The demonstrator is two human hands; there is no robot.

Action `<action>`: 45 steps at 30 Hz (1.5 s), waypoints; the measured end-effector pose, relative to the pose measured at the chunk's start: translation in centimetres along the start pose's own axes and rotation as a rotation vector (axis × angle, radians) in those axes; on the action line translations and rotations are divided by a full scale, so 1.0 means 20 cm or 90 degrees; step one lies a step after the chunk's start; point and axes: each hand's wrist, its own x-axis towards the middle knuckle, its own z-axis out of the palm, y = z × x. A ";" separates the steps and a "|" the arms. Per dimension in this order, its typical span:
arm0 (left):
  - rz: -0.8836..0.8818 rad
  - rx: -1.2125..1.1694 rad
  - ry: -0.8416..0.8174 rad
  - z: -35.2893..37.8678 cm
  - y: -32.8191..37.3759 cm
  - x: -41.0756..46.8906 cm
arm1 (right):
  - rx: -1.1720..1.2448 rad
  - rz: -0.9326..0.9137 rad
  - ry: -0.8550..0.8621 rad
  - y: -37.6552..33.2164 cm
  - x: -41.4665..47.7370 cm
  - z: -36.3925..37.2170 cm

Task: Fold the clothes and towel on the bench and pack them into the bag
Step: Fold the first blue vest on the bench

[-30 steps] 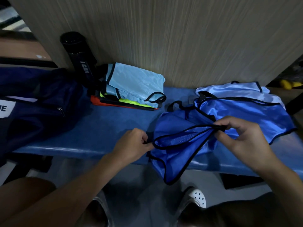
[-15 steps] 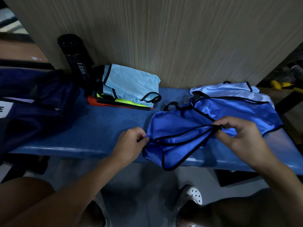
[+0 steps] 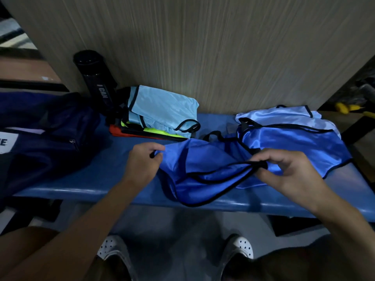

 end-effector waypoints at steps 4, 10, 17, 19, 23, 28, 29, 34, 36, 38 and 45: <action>0.106 0.000 0.077 -0.06 0.06 0.01 | 0.069 -0.014 -0.087 -0.04 -0.01 0.00; 0.291 -0.039 0.057 -0.11 0.20 -0.05 | 0.133 -0.030 -0.130 -0.11 0.01 0.01; 0.402 -0.009 -0.055 -0.10 0.28 -0.07 | 0.076 -0.035 -0.144 -0.18 0.10 0.16; 0.406 -0.006 -0.086 -0.09 0.29 -0.08 | 0.080 -0.017 -0.124 -0.19 0.15 0.22; 0.388 -0.039 -0.107 -0.10 0.31 -0.10 | 0.045 -0.071 -0.053 -0.16 0.25 0.30; 0.376 -0.057 -0.155 -0.14 0.32 -0.12 | 0.156 -0.038 -0.178 -0.14 0.36 0.31; 0.373 -0.057 -0.163 -0.14 0.32 -0.12 | 0.185 -0.028 -0.208 -0.14 0.38 0.32; 0.339 -0.059 -0.178 -0.17 0.30 -0.10 | 0.211 -0.004 -0.229 -0.10 0.45 0.34; 0.322 -0.058 -0.181 -0.17 0.29 -0.09 | 0.200 -0.010 -0.198 -0.09 0.46 0.35; 0.296 -0.072 -0.166 -0.16 0.27 -0.08 | 0.203 -0.019 -0.177 -0.08 0.47 0.35; 0.094 -0.272 -0.182 -0.12 0.31 -0.06 | 0.190 -0.050 -0.104 -0.08 0.44 0.36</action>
